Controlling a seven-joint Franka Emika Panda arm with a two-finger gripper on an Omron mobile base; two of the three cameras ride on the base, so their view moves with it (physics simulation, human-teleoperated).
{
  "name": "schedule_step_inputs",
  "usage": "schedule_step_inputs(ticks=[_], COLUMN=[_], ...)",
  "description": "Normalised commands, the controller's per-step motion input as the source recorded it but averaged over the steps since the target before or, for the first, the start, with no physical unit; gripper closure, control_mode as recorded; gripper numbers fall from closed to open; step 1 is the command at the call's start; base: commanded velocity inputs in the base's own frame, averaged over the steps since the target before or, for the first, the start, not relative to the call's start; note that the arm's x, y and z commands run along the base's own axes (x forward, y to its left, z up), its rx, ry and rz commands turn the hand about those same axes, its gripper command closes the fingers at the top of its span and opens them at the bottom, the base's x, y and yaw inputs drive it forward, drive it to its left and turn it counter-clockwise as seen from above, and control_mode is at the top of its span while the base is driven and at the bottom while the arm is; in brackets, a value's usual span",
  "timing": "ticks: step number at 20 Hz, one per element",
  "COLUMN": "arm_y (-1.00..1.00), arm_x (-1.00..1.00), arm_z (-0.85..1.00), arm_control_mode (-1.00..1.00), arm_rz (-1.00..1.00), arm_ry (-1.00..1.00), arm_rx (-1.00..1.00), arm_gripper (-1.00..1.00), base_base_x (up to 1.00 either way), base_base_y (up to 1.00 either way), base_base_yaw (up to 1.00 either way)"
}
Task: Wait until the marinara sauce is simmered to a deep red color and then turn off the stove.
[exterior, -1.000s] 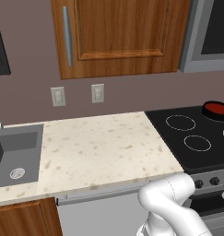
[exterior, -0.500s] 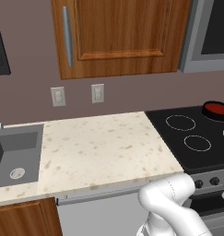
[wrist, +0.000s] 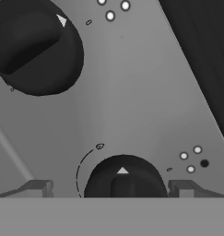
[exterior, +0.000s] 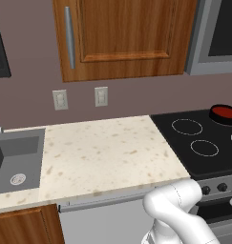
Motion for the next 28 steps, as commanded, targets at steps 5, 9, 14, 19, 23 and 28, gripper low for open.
schedule_step_inputs(ticks=[5, 9, 14, 19, 23, 28], arm_y=[0.0, 0.0, 0.0, 0.0, 0.0, -0.04], arm_x=[0.0, 0.0, 0.0, 0.0, -0.01, -0.07], arm_z=[0.0, 0.0, 0.0, 0.0, 0.0, -0.01], arm_control_mode=[-1.0, -1.0, -1.0, -1.0, -1.0, -1.0], arm_rz=[0.0, 0.0, 0.0, 0.0, 0.0, 0.0], arm_ry=[0.0, 0.0, 0.0, 0.0, 0.0, 0.0], arm_rx=[0.0, 0.0, 0.0, 0.0, 0.0, 0.07], arm_gripper=[-1.0, 1.0, 1.0, 1.0, 1.0, 1.0], base_base_x=[0.0, 0.0, 0.0, 0.0, 0.0, 0.0], base_base_y=[0.0, 0.0, 0.0, 0.0, 0.0, 0.0], base_base_yaw=[0.0, 0.0, 0.0, 0.0, 0.0, 0.0])
